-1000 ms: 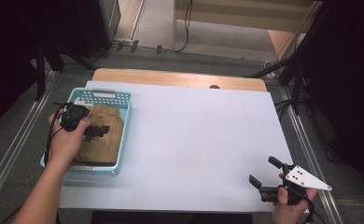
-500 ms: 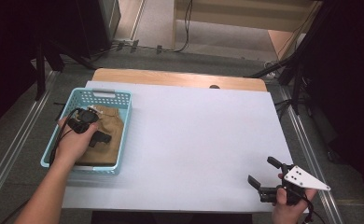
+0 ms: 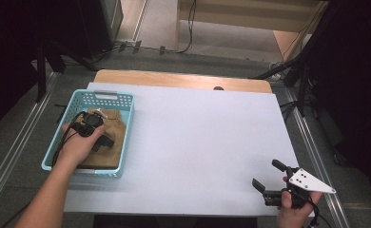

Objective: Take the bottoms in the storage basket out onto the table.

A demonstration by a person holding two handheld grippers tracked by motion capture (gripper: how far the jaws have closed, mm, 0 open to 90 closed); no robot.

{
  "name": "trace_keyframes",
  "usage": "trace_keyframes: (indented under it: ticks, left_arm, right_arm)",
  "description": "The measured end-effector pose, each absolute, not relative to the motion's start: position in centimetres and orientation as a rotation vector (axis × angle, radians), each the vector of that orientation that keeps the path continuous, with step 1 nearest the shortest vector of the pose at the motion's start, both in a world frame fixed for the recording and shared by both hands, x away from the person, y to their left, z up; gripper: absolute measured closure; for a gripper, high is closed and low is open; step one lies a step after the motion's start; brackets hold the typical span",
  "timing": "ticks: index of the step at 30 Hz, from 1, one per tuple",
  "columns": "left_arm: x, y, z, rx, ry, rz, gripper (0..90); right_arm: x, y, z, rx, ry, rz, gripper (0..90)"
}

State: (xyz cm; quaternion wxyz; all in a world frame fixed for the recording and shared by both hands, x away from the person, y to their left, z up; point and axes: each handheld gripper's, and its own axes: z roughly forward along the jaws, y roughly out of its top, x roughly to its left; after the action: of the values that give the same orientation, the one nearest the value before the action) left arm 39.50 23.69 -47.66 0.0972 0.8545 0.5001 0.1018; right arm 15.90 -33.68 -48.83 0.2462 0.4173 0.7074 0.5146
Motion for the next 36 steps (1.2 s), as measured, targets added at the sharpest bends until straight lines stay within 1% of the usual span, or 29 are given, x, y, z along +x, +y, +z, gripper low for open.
trace_keyframes:
  ticks: [3,7,8,10,11,12,13,14,15,16,17,18,21,24,25,26,27,28,29,30,31,34,36]
  left_arm:
    - [39.5,23.6,-47.7,2.543,1.480,0.303,0.0]
    - [39.5,23.5,-47.7,2.573,1.419,0.279,0.0]
    - [39.5,23.5,-47.7,2.573,1.419,0.279,1.3]
    - [39.3,23.5,-47.1,2.556,1.389,0.271,10.1]
    - [39.2,23.5,-46.8,2.538,1.370,0.273,23.9]
    - [39.1,23.6,-46.6,2.519,1.369,0.269,40.9]
    - [39.1,23.5,-46.5,2.512,1.363,0.278,55.0]
    - [39.1,23.5,-46.5,2.519,1.355,0.277,64.3]
    - [39.2,23.4,-46.4,2.517,1.342,0.245,75.1]
    - [39.3,23.4,-46.4,2.516,1.340,0.234,81.5]
    - [39.4,23.2,-46.3,2.526,1.339,0.240,85.3]
    - [39.5,23.0,-46.1,2.527,1.332,0.253,86.5]
    - [40.2,22.9,-44.3,2.372,1.323,0.267,87.3]
    - [40.8,23.0,-42.0,2.185,1.311,0.327,87.5]
    - [41.0,23.0,-41.6,2.147,1.305,0.334,87.4]
    - [41.0,23.0,-41.6,2.147,1.305,0.334,87.3]
    - [41.2,23.1,-41.7,2.102,1.280,0.270,86.5]
    - [41.2,23.2,-42.0,2.105,1.273,0.227,85.3]
    - [41.2,23.3,-42.3,2.116,1.274,0.191,81.2]
    - [41.1,23.4,-42.4,2.130,1.283,0.176,72.9]
    - [40.9,23.6,-42.4,2.131,1.293,0.191,61.4]
    - [39.9,24.8,-41.4,2.099,1.359,0.258,38.2]
    - [39.3,25.5,-40.8,2.113,1.402,0.275,18.4]
  right_arm:
    - [16.0,-33.7,-48.9,1.134,1.933,1.403,0.0]
    - [16.0,-33.8,-48.9,1.141,1.931,1.408,0.0]
    - [16.0,-33.8,-49.0,1.146,1.930,1.407,0.0]
    - [16.1,-33.9,-49.0,1.145,1.931,1.411,0.0]
    - [16.1,-33.9,-49.0,1.149,1.929,1.413,0.0]
    - [16.0,-33.9,-49.0,1.153,1.929,1.412,0.0]
    - [16.0,-33.9,-49.0,1.153,1.929,1.413,0.0]
    - [16.0,-33.9,-49.0,1.150,1.929,1.414,0.0]
    - [16.0,-33.8,-49.0,1.149,1.930,1.416,0.0]
    - [16.0,-33.8,-49.0,1.151,1.932,1.415,0.0]
    - [16.1,-33.8,-49.0,1.150,1.932,1.414,0.0]
    - [16.1,-33.8,-49.0,1.150,1.935,1.413,0.0]
    - [16.2,-33.8,-49.1,1.155,1.934,1.413,0.0]
    - [16.3,-33.9,-49.2,1.159,1.932,1.419,0.0]
    - [16.3,-33.9,-49.2,1.160,1.933,1.419,0.0]
    - [16.3,-33.9,-49.2,1.163,1.932,1.416,0.0]
    - [16.3,-33.9,-49.2,1.163,1.934,1.417,0.0]
    - [16.3,-33.9,-49.2,1.163,1.934,1.417,0.0]
    - [16.3,-33.9,-49.3,1.163,1.936,1.416,0.0]
    - [16.3,-33.9,-49.3,1.162,1.937,1.416,0.0]
    - [16.3,-33.9,-49.3,1.161,1.938,1.416,0.0]
    - [16.3,-33.8,-49.3,1.162,1.938,1.414,0.0]
    - [16.3,-33.8,-49.2,1.161,1.936,1.413,0.0]
